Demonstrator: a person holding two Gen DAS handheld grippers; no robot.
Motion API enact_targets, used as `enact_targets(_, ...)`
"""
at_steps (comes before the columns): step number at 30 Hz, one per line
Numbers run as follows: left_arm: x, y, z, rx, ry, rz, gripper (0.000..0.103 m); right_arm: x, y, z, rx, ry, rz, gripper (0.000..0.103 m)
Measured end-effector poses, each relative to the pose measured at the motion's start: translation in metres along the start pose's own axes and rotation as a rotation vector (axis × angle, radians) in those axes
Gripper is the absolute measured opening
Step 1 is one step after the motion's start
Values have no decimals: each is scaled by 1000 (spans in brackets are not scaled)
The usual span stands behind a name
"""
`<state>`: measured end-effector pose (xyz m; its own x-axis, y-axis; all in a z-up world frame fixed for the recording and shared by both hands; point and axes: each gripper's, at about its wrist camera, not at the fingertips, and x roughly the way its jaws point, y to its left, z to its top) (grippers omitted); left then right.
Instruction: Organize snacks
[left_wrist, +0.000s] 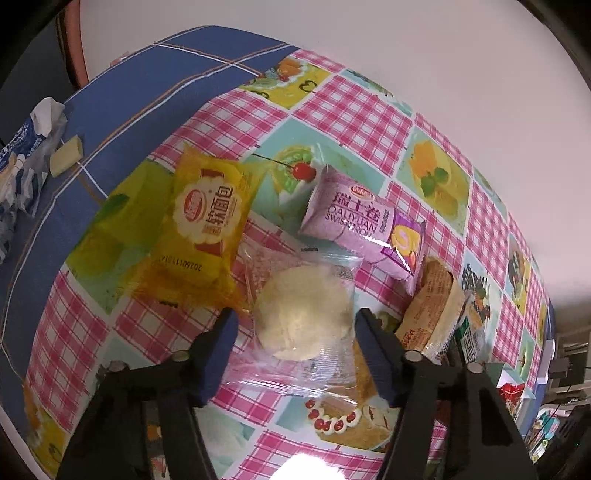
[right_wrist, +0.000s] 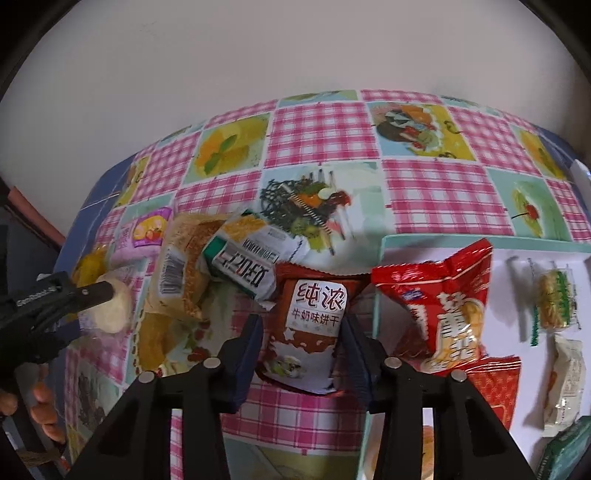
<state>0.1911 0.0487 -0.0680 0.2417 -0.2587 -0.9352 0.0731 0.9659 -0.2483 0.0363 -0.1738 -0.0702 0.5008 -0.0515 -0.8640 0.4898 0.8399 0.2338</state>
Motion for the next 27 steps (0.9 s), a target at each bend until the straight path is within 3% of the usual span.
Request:
enact_targets(2,2,-2,-1,10,12,-20,58,3,1,-1,2,15,14,44)
enact_targets(10,15,-9,-5,27,37,-11,58,5,7,-1,-27,5,-11,44)
enact_targets(19,21,-23,-8,73,31,51,58,11,13,-2,-64,6,-45,47)
enact_targets(27,33,-53,-11,131,23,120,58,23,27,-10,-162,18,-149,46)
